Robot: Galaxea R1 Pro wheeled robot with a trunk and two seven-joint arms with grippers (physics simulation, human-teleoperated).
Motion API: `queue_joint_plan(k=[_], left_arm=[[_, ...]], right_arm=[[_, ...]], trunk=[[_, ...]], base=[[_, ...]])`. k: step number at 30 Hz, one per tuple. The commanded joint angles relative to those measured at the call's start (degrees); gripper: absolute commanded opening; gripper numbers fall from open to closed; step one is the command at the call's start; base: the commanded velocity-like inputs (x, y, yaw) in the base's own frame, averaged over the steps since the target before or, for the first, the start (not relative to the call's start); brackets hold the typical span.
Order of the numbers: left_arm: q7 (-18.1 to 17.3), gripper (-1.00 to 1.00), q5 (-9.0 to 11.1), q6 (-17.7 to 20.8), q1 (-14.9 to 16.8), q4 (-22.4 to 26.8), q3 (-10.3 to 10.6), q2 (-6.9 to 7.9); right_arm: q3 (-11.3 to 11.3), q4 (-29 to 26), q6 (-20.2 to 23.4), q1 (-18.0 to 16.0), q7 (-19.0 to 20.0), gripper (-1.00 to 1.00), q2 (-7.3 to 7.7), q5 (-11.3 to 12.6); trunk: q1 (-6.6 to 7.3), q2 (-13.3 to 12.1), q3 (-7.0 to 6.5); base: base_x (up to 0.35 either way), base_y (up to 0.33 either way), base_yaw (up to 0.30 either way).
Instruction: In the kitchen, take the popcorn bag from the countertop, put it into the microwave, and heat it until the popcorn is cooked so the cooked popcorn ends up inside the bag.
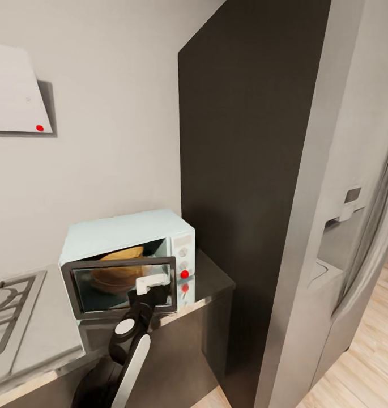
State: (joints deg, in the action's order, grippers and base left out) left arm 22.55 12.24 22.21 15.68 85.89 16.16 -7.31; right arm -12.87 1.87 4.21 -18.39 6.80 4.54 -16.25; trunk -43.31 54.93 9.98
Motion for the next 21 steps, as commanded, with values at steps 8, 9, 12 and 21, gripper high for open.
queue_joint_plan(k=[8,9,12,21], left_arm=[[0.5,1.00,0.7,0.1,0.1,0.1,0.1,0.01],[0.5,1.00,0.7,0.1,0.1,0.1,0.1,0.01],[0.5,1.00,0.7,0.1,0.1,0.1,0.1,0.01],[2.0,1.00,0.7,0.1,0.1,0.1,0.1,0.01]], right_arm=[[-0.5,0.1,0.1,-0.1,0.1,1.00,0.03,-0.5],[-0.5,0.1,0.1,-0.1,0.2,1.00,0.03,-0.5],[-0.5,0.1,0.1,-0.1,0.2,1.00,0.03,-0.5],[-0.5,0.1,0.1,-0.1,0.2,1.00,0.04,-0.5]], trunk=[[-0.03,0.1,0.08],[-0.03,0.1,0.08],[-0.03,0.1,0.08],[-0.03,0.1,0.08]], base=[[0.223,0.000,0.000],[0.223,0.000,0.000],[0.223,0.000,0.000],[0.181,0.000,0.000]])
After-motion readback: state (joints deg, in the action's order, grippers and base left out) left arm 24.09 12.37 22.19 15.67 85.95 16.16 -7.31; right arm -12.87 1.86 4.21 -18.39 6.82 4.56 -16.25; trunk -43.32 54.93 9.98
